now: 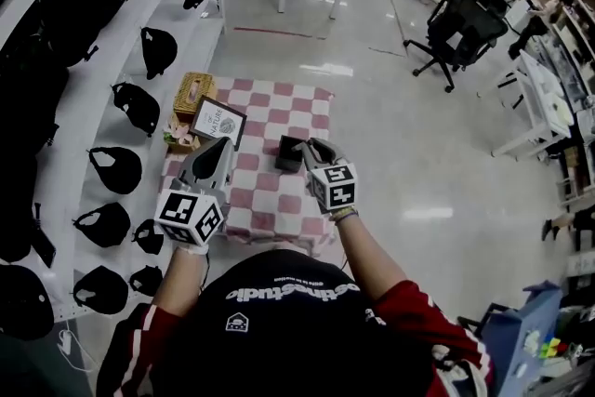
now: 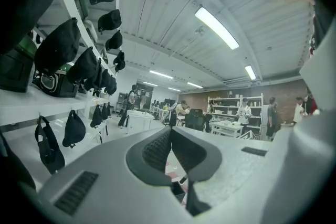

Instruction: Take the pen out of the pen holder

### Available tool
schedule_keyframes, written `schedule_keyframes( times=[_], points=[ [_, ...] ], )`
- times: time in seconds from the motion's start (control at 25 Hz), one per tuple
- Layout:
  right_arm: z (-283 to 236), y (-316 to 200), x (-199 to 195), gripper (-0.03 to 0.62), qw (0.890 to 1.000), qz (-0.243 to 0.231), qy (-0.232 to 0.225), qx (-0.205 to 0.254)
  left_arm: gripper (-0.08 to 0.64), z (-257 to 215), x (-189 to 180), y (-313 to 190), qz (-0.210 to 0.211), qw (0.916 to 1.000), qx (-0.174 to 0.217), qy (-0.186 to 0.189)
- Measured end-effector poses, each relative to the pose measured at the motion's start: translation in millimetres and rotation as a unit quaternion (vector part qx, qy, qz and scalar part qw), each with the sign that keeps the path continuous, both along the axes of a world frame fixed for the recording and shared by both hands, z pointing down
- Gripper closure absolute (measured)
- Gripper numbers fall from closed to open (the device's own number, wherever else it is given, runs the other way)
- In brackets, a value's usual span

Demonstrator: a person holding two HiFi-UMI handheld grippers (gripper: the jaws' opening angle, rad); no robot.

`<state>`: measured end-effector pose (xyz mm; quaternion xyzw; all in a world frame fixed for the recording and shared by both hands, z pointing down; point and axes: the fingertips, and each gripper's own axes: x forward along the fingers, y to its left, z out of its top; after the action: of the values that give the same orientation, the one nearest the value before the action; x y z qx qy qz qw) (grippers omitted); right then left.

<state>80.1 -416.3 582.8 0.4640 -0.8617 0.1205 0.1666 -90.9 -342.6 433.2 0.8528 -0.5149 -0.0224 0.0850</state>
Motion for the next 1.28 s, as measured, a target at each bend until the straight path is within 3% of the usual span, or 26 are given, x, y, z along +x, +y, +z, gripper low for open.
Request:
schedule_keyframes(
  times=[0.48,0.88,1.28],
  points=[
    [-74.9,45.9,1.0,0.518,0.998,0.027,-0.031,0.042,0.554,-23.1,3.0,2.5,0.041,0.9988,0.028,0.007],
    [-95.4,104.3,-19.0,0.518,0.997,0.034,-0.044,0.056,0.554,-34.2,-4.1,30.8,0.064,0.9968,0.048,-0.008],
    [-118.6,158.7,-5.9,0.518,0.993,0.074,-0.054,0.075,0.554,-42.2,-6.9,68.5,0.09,0.9947,0.05,0.005]
  ],
)
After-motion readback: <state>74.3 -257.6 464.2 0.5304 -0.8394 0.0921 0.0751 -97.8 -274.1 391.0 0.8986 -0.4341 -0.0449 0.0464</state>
